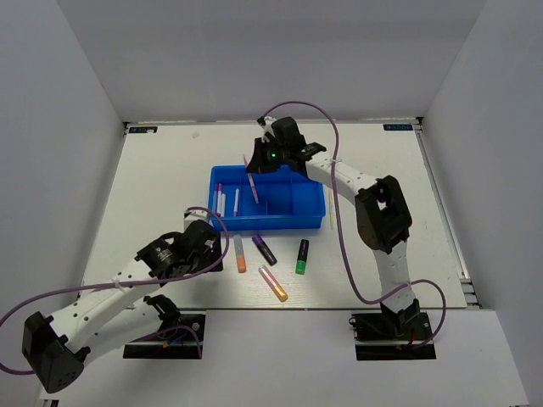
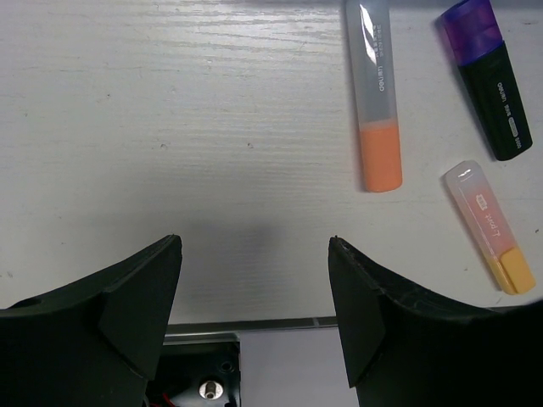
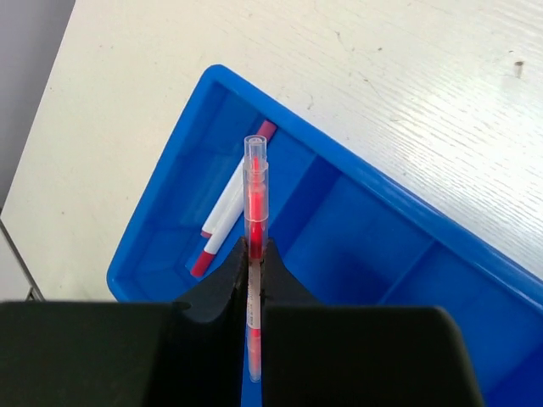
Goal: Sort the stationery into containers
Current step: Place the pen in the storage box, then pick up the pen from the center of the board.
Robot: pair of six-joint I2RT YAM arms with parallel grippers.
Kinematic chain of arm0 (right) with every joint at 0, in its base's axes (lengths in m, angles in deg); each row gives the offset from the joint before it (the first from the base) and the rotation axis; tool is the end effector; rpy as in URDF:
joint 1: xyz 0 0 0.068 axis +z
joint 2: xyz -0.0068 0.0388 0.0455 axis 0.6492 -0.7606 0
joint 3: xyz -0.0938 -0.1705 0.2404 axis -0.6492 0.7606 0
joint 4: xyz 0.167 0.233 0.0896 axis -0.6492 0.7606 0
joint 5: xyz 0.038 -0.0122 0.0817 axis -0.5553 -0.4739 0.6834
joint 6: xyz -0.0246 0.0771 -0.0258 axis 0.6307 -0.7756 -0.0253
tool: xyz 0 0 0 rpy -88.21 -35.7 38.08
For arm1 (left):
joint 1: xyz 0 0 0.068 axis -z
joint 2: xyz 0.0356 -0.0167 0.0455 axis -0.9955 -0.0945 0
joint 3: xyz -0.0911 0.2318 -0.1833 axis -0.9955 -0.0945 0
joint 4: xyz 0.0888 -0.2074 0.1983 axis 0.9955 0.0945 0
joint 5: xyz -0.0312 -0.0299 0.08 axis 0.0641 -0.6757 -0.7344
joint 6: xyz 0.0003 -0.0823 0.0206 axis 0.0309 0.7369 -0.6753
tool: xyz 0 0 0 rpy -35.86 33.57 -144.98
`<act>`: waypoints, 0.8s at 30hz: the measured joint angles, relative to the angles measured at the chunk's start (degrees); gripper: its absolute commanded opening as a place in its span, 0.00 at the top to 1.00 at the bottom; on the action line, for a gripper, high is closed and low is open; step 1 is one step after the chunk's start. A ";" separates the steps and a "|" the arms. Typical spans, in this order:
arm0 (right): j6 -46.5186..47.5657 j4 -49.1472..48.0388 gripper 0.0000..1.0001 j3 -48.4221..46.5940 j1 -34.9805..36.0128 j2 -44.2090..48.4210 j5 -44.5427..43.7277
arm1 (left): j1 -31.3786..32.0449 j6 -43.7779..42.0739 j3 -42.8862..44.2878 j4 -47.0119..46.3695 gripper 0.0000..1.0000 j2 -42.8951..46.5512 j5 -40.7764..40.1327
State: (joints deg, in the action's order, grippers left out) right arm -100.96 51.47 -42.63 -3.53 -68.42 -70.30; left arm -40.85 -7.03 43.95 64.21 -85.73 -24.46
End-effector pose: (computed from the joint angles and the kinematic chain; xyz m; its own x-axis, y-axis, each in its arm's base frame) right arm 0.4589 0.3736 0.2574 -0.6689 -0.0543 -0.7414 -0.5726 0.6736 0.4672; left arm 0.1443 -0.1050 0.2142 -0.8481 -0.0261 -0.5292 0.0113 0.9977 -0.0673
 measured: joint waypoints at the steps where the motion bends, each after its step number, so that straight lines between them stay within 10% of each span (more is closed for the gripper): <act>1: -0.17 -0.50 1.00 0.11 0.28 -0.31 -0.07 | 0.00 0.11 0.00 0.02 0.20 0.04 0.00; 12: 0.28 -1.75 0.64 4.24 1.66 -0.68 -0.26 | 0.00 0.42 0.00 0.09 0.20 0.76 -0.15; 21: 3.52 0.07 0.70 7.50 1.44 4.72 -1.62 | 0.00 0.35 0.00 -0.61 0.20 -0.46 0.20; 24: 6.23 2.99 1.00 7.63 1.29 9.22 -3.23 | 0.00 0.17 0.00 -0.98 0.20 -0.46 0.50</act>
State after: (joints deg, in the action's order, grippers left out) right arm -94.73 54.46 -35.00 -2.24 -59.20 -73.53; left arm -40.85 -6.86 43.95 63.22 -86.19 -23.96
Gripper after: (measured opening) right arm 0.157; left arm 0.799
